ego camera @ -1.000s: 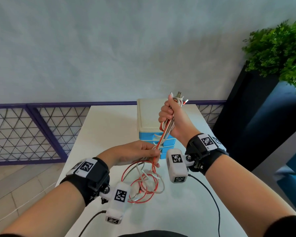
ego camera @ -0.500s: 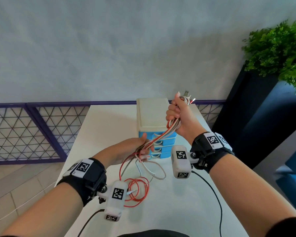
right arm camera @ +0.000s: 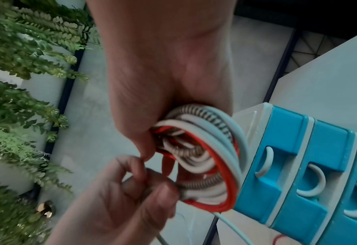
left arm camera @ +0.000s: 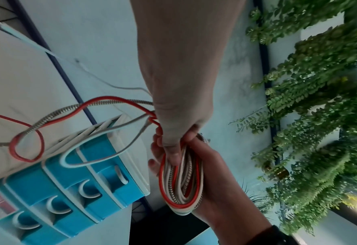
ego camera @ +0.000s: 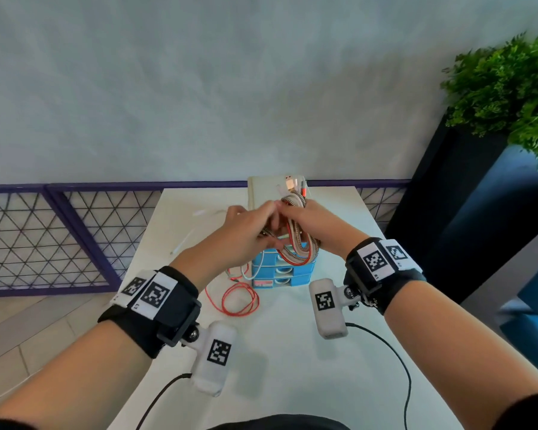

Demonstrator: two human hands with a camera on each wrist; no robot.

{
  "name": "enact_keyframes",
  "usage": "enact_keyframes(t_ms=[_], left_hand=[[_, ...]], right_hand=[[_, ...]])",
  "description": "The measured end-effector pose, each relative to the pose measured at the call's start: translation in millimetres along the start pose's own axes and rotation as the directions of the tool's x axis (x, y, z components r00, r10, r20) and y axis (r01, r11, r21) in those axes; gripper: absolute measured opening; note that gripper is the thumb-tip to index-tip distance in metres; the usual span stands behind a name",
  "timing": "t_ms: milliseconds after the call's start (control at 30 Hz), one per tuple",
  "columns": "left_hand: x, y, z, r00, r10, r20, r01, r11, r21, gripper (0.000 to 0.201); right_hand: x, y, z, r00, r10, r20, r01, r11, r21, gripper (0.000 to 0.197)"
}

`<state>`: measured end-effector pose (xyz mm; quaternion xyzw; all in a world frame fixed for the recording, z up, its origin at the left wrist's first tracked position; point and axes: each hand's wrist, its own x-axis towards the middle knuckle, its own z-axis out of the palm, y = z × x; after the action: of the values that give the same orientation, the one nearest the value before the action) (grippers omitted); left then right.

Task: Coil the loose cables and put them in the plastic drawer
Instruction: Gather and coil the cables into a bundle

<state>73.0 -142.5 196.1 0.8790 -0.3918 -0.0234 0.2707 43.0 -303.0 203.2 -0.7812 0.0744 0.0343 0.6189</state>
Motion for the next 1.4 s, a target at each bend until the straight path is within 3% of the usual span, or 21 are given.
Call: enact_keyframes(t_ms=[100,200,300,367,500,633,700,767,867,967,1033,1166,1300,1400], left_hand=[[-3,7,-6,0.994,0.024,-0.103,-0.020,0.999,0.041,0.043],[-6,8,-11,0.986,0.082,-0.143,-0.070,0.994,0.089,0.050],[-2,3,-13,0.977,0.142,-0.159,-0.119,0.982,0.145,0.066],[-1,1,-13,0.976,0.156,-0.152,-0.134,0.981,0.142,0.071],[-3,1,-10,0.989,0.116,-0.088,-0.119,0.993,-0.027,0.071],[2,-8,-7,1.000,0.011,0.022,-0.007,0.984,-0.178,0.052],[1,-19,-6,0.996,0.006,0.085,0.011,0.980,-0.200,0.043],[-3,-31,-3,0.990,0.002,0.139,0.028,0.977,-0.212,0.038],[-11,-54,4,0.993,-0.034,0.115,0.058,0.976,-0.209,0.026],[-21,-68,8,0.980,-0.181,0.082,0.198,0.929,-0.312,0.002],[-25,-73,11,0.972,-0.226,0.063,0.234,0.904,-0.359,0.014],[-24,-76,19,0.974,-0.225,0.038,0.221,0.891,-0.396,0.019],[-16,-62,19,0.982,-0.176,-0.068,0.127,0.886,-0.446,0.032],[-6,-49,15,0.985,-0.171,-0.025,0.129,0.824,-0.551,0.031]], right_hand=[[-4,-2,1,0.995,0.045,0.092,-0.044,0.999,-0.013,0.022],[-10,-6,-1,0.969,0.078,0.236,-0.112,0.984,0.135,0.030],[-19,-4,-2,0.881,0.083,0.466,-0.226,0.939,0.260,0.036],[-23,0,-1,0.844,0.083,0.529,-0.257,0.930,0.263,0.039],[-24,4,1,0.859,0.087,0.505,-0.199,0.965,0.171,0.039],[-17,6,-1,0.891,0.116,0.439,-0.158,0.986,0.058,0.038],[-17,5,-4,0.911,0.144,0.387,-0.150,0.989,-0.015,0.026],[-17,8,-10,0.928,0.169,0.332,-0.162,0.986,-0.049,0.027],[-15,11,-21,0.949,0.167,0.266,-0.161,0.986,-0.044,0.029],[-14,9,-32,0.964,0.160,0.213,-0.171,0.985,0.035,0.016],[-13,8,-38,0.961,0.168,0.222,-0.193,0.976,0.100,0.015],[-12,9,-39,0.950,0.176,0.257,-0.213,0.969,0.122,0.016],[-14,6,-34,0.934,0.168,0.315,-0.193,0.980,0.051,0.015],[-16,4,-31,0.913,0.166,0.373,-0.173,0.985,-0.013,0.013]])
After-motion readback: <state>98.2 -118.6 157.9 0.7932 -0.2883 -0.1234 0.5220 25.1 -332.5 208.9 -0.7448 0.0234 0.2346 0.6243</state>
